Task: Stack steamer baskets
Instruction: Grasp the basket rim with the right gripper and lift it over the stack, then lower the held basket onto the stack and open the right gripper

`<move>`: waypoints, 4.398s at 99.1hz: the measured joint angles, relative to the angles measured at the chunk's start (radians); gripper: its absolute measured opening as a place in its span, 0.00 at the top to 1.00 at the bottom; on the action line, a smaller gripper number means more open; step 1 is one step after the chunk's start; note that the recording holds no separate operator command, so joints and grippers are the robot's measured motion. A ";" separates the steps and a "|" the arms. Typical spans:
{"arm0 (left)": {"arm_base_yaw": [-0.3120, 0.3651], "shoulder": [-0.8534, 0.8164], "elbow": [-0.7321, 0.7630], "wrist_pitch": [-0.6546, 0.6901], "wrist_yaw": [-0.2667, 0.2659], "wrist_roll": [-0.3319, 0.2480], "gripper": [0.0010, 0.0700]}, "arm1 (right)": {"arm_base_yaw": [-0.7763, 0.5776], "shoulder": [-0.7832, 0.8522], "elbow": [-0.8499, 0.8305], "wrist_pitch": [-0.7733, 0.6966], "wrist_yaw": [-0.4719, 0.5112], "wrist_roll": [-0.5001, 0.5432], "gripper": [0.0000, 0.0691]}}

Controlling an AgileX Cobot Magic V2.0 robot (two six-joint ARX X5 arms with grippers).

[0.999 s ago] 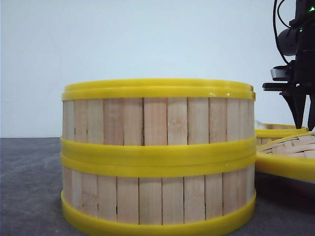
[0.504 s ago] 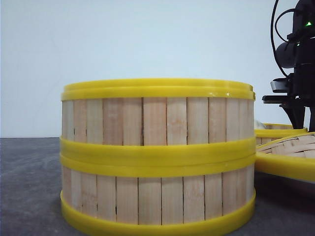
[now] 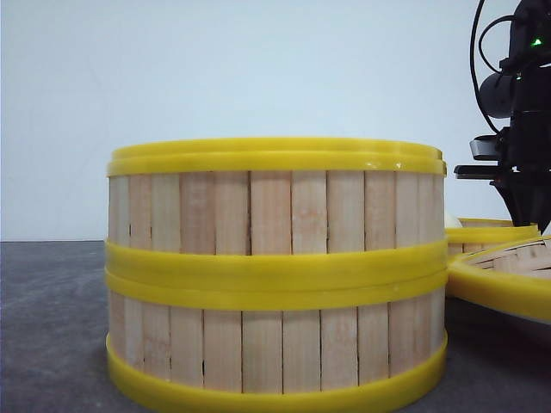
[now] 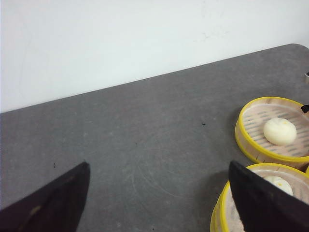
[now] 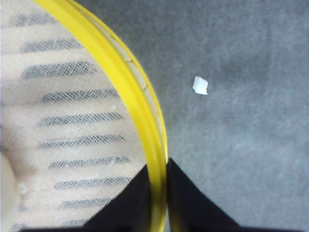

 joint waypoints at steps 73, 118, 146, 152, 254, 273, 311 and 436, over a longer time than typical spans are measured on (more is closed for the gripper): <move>0.000 0.002 0.000 0.048 0.005 0.000 0.21 | 0.222 0.012 0.661 -0.322 -0.135 -0.088 0.96; 0.000 0.003 0.000 0.034 0.012 0.000 0.21 | 0.349 -0.075 0.514 -0.324 -0.167 -0.111 0.96; 0.000 0.004 0.000 0.026 0.012 0.000 0.21 | 0.465 -0.249 0.278 -0.324 -0.128 -0.133 0.96; -0.003 0.004 0.000 0.026 0.012 0.000 0.21 | 0.472 -0.257 0.222 -0.324 -0.126 -0.133 0.96; -0.038 0.004 0.000 0.024 0.014 0.000 0.21 | 0.587 -0.259 0.089 -0.324 -0.076 -0.135 0.96; -0.038 0.004 0.000 0.023 0.014 0.000 0.21 | 0.587 -0.265 0.087 -0.324 -0.076 -0.135 0.96; -0.039 0.004 0.000 0.023 0.014 0.000 0.21 | 0.589 -0.325 0.040 -0.324 -0.065 -0.133 0.96; -0.039 0.004 0.000 0.023 0.014 0.000 0.21 | 0.561 -0.332 -0.021 -0.324 -0.076 -0.142 0.96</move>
